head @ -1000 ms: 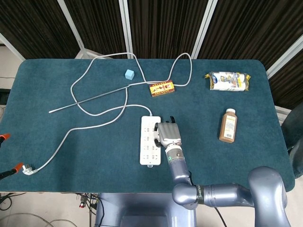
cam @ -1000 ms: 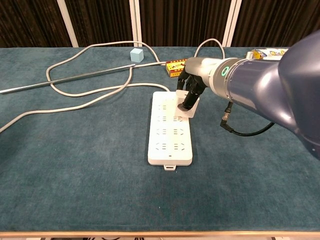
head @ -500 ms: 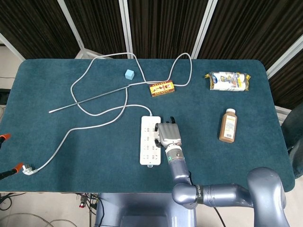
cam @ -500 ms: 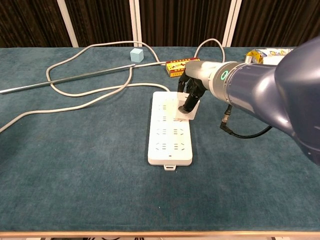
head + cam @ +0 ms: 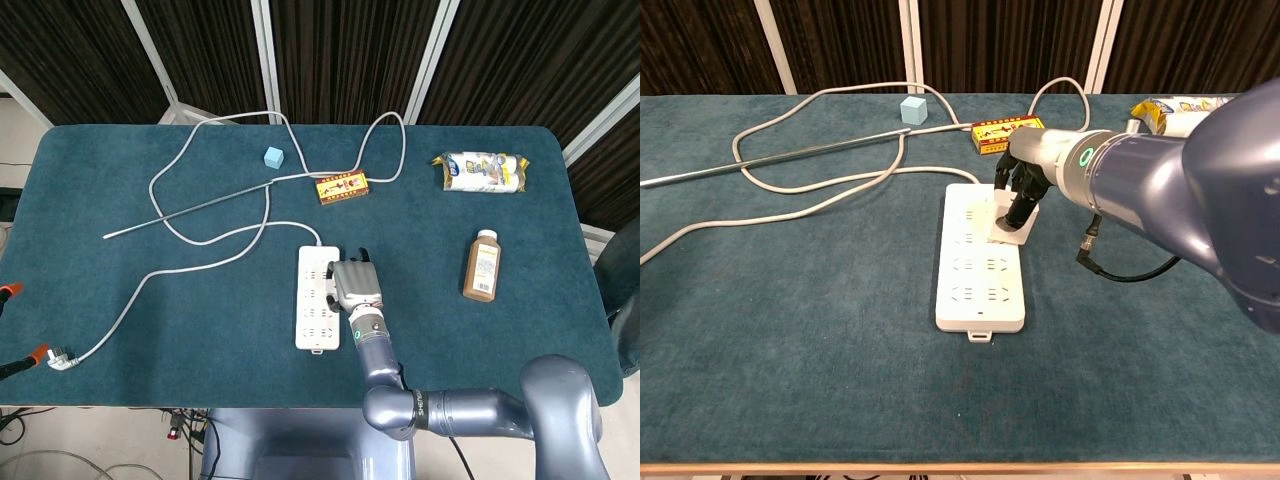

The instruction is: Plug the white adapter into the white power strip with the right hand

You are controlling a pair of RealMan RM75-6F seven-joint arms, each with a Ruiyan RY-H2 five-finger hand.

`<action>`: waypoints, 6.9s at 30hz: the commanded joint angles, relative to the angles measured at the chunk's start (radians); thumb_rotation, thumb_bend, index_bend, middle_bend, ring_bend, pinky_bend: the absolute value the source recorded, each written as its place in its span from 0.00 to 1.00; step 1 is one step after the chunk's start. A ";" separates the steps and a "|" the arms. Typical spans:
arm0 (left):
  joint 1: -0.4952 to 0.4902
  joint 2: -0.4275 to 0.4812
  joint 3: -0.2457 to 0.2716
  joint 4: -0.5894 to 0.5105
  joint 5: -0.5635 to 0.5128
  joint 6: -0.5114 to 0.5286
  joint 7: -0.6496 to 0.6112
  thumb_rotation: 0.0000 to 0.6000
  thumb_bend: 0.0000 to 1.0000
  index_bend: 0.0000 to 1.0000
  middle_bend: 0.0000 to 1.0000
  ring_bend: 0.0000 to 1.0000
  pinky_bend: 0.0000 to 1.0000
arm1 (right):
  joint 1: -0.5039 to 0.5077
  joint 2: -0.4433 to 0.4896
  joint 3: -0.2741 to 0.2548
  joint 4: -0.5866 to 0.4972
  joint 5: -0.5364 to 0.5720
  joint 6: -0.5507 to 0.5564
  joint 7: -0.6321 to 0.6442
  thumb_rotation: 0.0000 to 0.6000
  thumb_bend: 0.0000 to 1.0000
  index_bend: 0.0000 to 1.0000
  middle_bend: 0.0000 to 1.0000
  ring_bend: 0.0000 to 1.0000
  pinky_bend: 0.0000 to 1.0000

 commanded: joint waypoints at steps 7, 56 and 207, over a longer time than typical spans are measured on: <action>-0.001 -0.001 0.001 0.000 0.001 -0.001 0.003 1.00 0.09 0.21 0.01 0.00 0.00 | -0.002 -0.005 -0.001 0.007 -0.002 -0.012 0.002 1.00 0.56 0.56 0.49 0.30 0.02; -0.003 0.000 0.002 -0.002 -0.004 -0.007 0.008 1.00 0.09 0.21 0.01 0.00 0.00 | -0.009 -0.046 -0.011 0.034 -0.016 -0.035 -0.006 1.00 0.57 0.57 0.49 0.31 0.03; -0.018 0.023 0.024 -0.037 -0.034 -0.063 0.053 1.00 0.09 0.24 0.01 0.00 0.00 | -0.236 0.374 0.072 -0.303 -0.119 -0.147 0.591 1.00 0.95 1.00 0.89 1.00 1.00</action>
